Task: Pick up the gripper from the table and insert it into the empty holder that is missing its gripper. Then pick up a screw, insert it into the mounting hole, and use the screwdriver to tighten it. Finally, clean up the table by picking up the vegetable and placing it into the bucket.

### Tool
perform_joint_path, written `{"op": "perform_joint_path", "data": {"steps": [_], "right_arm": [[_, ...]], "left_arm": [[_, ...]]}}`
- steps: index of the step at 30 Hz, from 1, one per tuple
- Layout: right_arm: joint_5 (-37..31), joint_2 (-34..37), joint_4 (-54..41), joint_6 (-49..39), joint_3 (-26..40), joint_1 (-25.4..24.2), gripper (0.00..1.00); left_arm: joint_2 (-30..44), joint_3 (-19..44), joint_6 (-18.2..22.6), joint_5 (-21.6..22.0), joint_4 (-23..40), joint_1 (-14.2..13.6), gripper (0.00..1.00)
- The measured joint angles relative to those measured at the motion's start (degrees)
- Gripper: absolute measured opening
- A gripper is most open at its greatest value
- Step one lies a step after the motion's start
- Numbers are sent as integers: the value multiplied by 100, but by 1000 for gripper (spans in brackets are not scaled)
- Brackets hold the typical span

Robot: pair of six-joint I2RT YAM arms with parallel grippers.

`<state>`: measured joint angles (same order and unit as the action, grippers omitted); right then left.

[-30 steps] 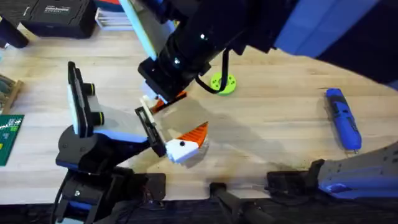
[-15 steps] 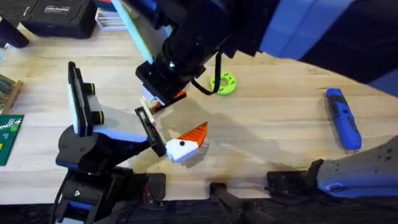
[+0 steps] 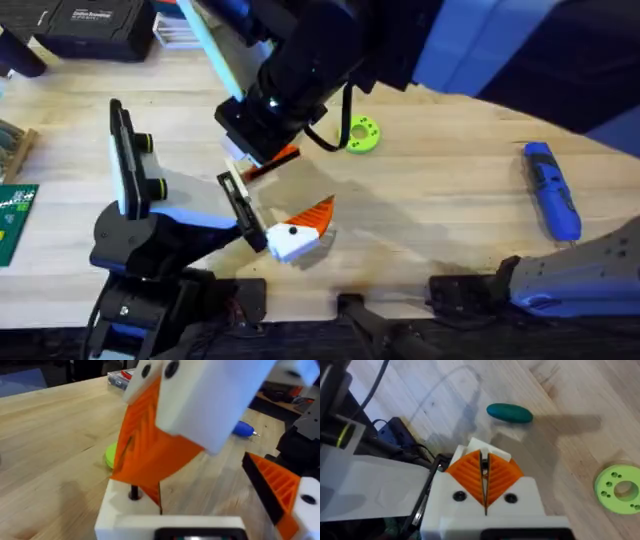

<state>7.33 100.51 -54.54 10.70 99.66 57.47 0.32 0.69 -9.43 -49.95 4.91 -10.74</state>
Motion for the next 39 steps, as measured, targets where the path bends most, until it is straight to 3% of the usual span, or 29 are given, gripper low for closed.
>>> {"op": "perform_joint_path", "data": {"steps": [39], "right_arm": [[-339, 87, -8, -48, 0, 133, 7]], "left_arm": [[0, 0, 21, -4, 0, 0, 985]]}}
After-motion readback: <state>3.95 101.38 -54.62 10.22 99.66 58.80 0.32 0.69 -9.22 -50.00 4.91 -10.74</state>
